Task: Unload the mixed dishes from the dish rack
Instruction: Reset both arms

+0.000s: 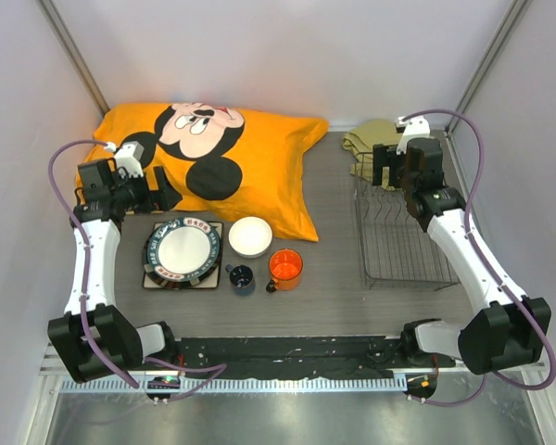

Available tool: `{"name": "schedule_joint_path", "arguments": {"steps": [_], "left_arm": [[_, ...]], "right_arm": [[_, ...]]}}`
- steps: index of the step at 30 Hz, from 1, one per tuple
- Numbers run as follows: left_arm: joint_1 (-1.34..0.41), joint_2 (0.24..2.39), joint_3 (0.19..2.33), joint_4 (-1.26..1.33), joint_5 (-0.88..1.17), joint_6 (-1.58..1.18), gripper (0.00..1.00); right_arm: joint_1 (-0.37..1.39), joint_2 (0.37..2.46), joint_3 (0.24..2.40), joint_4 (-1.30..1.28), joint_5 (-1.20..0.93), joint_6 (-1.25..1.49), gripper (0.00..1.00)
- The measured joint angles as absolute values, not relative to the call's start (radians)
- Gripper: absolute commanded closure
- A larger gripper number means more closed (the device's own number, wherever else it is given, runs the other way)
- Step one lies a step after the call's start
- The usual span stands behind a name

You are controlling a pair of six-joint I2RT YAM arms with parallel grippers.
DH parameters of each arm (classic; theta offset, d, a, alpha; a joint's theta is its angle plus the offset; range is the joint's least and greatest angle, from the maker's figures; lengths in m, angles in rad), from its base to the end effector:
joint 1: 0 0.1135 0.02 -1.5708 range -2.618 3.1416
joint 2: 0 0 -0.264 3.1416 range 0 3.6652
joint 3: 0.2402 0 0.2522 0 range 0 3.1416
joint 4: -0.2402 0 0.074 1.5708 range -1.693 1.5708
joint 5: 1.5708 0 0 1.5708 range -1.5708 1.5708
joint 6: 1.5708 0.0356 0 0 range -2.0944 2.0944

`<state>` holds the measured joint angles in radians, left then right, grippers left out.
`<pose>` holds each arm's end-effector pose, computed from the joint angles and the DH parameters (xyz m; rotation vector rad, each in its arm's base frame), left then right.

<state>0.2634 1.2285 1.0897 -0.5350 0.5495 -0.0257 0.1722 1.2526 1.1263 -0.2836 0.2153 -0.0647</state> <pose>0.2596 0.0507 0.3226 -0.0211 2.1704 -0.4793 0.2848 0.0418 0.3496 -0.0941 1.9712 -0.1431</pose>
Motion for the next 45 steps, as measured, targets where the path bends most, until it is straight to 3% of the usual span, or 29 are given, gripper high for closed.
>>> {"name": "schedule_joint_path", "arguments": {"steps": [45], "left_arm": [[0.262, 1.148, 0.959, -0.424, 0.522, -0.023, 0.00]], "right_arm": [[0.113, 1.169, 0.964, -0.126, 0.305, -0.101, 0.00]]}}
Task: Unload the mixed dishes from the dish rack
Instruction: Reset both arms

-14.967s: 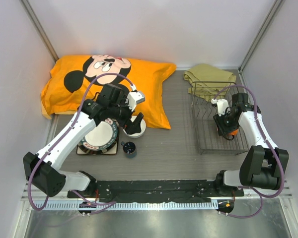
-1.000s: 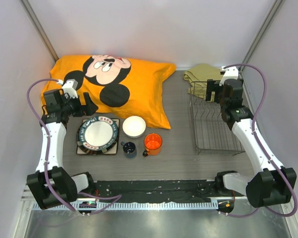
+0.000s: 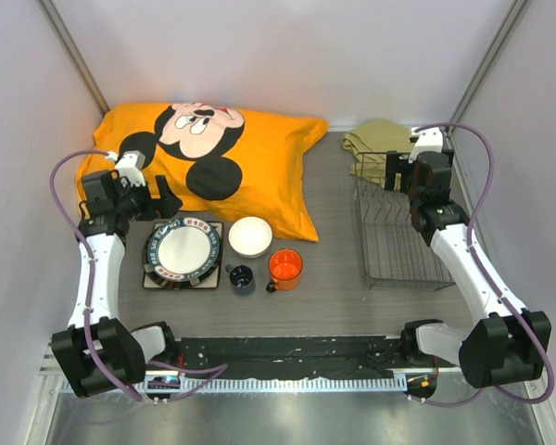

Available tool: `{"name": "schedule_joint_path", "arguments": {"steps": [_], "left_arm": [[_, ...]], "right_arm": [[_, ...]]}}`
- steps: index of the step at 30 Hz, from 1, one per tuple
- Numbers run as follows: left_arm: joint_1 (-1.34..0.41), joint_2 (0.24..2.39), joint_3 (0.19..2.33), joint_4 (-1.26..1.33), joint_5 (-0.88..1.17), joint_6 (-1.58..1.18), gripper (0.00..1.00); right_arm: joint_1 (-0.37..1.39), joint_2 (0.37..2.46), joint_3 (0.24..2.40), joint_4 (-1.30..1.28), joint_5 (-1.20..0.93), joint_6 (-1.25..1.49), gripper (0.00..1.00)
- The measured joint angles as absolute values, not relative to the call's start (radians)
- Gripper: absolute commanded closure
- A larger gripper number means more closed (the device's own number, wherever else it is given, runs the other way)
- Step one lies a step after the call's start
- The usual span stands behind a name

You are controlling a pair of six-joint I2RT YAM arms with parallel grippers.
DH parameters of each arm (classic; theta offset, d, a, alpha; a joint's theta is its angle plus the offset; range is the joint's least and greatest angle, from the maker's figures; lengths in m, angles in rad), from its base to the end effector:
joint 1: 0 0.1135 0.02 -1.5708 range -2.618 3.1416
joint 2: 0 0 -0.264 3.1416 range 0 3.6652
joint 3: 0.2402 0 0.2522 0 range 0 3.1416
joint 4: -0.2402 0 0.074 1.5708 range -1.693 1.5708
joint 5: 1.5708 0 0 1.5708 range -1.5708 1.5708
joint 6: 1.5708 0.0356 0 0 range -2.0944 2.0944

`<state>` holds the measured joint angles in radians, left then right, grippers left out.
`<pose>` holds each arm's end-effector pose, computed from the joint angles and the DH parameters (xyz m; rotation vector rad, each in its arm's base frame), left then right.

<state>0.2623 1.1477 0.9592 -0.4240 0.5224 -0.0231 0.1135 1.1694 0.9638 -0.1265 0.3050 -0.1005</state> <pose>0.2453 0.0475 0.3070 -0.0100 2.1214 -0.4274 0.2704 0.0201 0.3300 0.0041 1.8967 -0.2810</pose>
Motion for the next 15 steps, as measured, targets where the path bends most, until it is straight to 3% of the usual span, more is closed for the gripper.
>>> {"name": "schedule_joint_path", "arguments": {"steps": [15], "left_arm": [[0.262, 1.102, 0.959, -0.421, 0.501, -0.019, 0.00]], "right_arm": [[0.101, 1.172, 0.945, -0.119, 0.309, -0.112, 0.00]]}}
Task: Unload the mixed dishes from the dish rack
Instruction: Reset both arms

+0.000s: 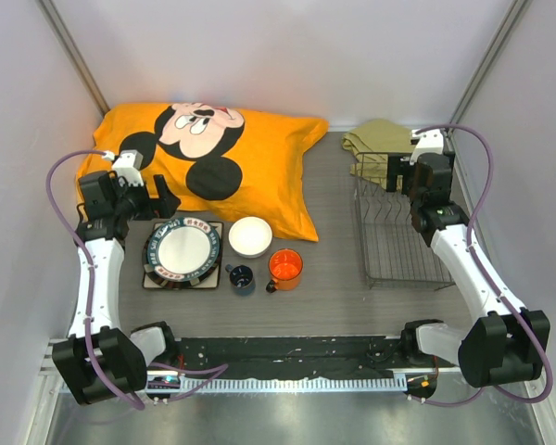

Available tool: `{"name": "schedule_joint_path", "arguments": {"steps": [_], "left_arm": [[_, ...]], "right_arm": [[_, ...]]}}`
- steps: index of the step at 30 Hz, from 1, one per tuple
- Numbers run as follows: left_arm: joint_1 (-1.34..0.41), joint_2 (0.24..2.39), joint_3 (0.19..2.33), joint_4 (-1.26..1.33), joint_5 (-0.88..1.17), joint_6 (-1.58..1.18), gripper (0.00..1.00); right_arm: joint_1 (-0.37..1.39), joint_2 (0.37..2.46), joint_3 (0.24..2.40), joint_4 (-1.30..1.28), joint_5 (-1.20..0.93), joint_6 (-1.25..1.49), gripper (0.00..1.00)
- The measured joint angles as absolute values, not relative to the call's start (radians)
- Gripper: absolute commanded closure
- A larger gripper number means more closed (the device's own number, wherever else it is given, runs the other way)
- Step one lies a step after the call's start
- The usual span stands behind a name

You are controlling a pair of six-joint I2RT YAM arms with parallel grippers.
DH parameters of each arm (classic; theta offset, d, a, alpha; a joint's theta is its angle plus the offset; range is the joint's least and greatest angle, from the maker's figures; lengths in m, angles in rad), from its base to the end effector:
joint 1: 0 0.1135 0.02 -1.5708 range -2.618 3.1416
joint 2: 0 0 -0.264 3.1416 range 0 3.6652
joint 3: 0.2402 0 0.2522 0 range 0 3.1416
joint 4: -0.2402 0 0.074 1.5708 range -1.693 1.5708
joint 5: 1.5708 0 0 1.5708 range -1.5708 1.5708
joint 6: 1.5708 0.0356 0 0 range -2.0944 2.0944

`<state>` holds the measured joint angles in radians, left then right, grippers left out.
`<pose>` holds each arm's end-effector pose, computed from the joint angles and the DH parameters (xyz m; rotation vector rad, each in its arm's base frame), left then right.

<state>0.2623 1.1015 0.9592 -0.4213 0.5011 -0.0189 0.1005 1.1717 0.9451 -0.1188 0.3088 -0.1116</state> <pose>0.2368 0.0459 0.3174 -0.0010 2.0810 -0.3856 0.2709 0.0164 0.3236 0.0056 1.9107 -0.3030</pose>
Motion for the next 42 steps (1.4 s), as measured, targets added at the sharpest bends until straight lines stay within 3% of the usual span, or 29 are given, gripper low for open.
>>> {"name": "schedule_joint_path", "arguments": {"steps": [42], "left_arm": [[0.250, 1.006, 0.987, -0.231, 0.526, -0.091, 0.00]], "right_arm": [[0.052, 1.082, 0.919, -0.104, 0.244, -0.129, 0.00]]}}
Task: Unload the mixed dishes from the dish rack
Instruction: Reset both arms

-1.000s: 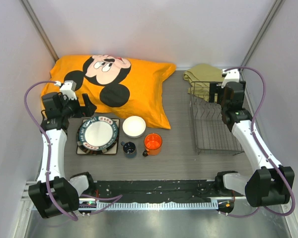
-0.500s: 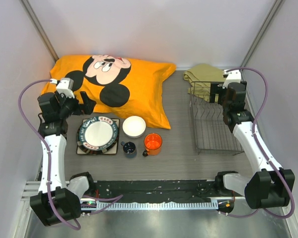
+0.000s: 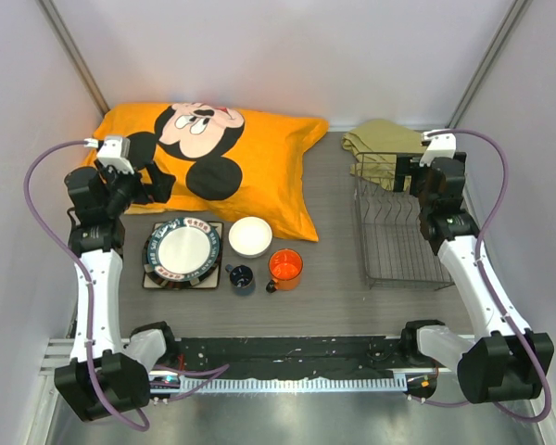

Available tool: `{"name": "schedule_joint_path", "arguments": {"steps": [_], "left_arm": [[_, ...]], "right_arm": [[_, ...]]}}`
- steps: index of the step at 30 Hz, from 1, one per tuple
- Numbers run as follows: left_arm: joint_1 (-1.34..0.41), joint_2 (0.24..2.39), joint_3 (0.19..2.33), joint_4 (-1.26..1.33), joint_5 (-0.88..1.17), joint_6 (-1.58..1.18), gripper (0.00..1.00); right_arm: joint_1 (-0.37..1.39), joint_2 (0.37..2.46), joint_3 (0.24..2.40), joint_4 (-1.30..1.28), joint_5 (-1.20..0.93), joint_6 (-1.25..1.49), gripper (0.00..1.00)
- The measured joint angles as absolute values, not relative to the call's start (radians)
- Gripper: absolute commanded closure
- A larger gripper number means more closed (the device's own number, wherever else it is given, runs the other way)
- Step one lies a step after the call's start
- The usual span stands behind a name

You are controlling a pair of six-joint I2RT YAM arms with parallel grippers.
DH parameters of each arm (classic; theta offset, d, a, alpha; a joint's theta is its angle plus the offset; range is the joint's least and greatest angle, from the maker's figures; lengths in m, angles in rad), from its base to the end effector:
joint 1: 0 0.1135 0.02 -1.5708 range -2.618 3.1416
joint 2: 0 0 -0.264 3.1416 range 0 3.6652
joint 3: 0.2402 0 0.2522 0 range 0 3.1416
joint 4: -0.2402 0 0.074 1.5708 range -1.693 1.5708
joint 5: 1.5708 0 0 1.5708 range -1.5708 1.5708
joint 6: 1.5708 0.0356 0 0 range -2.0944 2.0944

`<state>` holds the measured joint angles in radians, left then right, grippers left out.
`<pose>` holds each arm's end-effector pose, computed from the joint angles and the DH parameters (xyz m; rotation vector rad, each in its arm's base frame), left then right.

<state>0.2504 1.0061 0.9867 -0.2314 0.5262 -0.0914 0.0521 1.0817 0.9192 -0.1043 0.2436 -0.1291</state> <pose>0.2237 0.0388 0.3657 0.0634 1.8007 -0.3648 0.2522 0.0046 0.3375 0.0047 1.8384 -0.2777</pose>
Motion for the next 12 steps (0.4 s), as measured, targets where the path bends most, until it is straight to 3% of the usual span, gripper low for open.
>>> {"name": "schedule_joint_path", "arguments": {"steps": [12], "left_arm": [[0.232, 1.020, 1.006, -0.202, 0.489, -0.098, 0.00]], "right_arm": [[0.052, 1.071, 0.918, -0.104, 0.241, -0.129, 0.00]]}}
